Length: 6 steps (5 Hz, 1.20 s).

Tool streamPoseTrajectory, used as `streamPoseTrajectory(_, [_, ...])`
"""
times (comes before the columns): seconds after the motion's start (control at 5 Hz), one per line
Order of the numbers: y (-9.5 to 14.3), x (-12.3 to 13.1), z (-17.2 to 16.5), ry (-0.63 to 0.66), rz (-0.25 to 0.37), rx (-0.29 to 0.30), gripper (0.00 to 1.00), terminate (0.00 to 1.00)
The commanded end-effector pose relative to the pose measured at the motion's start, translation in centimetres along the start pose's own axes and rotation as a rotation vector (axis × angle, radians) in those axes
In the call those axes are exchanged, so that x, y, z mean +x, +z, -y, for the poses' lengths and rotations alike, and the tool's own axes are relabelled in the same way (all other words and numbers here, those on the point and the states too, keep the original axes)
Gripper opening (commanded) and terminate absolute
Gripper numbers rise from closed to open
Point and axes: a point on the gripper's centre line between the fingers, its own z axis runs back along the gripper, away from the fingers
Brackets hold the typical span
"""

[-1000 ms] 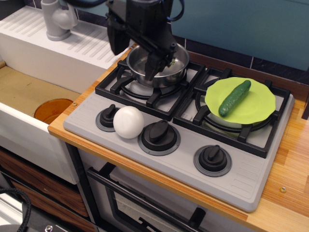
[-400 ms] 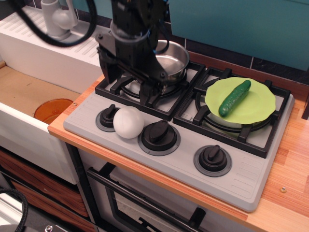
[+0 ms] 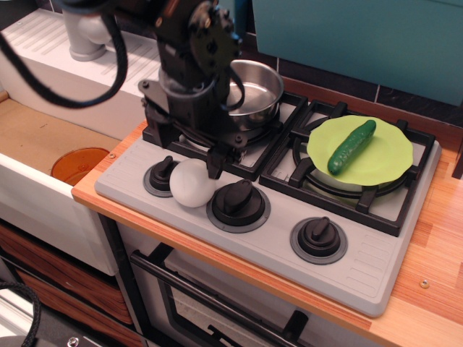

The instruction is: Put pickle on plate and mushroom in pot or pan on stove

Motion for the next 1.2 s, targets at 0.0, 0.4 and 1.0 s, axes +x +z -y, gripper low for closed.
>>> streamPoseTrajectory(0.0, [0.3, 0.0, 0.3, 0.035, 0.066, 0.002, 1.0, 0.0])
streamPoseTrajectory(0.4, [-1.2, -0.5, 1.0, 0.056, 0.091, -0.01, 1.0, 0.0])
streamPoseTrajectory(1.0, [-2.6, -1.1, 2.0, 0.08, 0.102, -0.029, 1.0, 0.0])
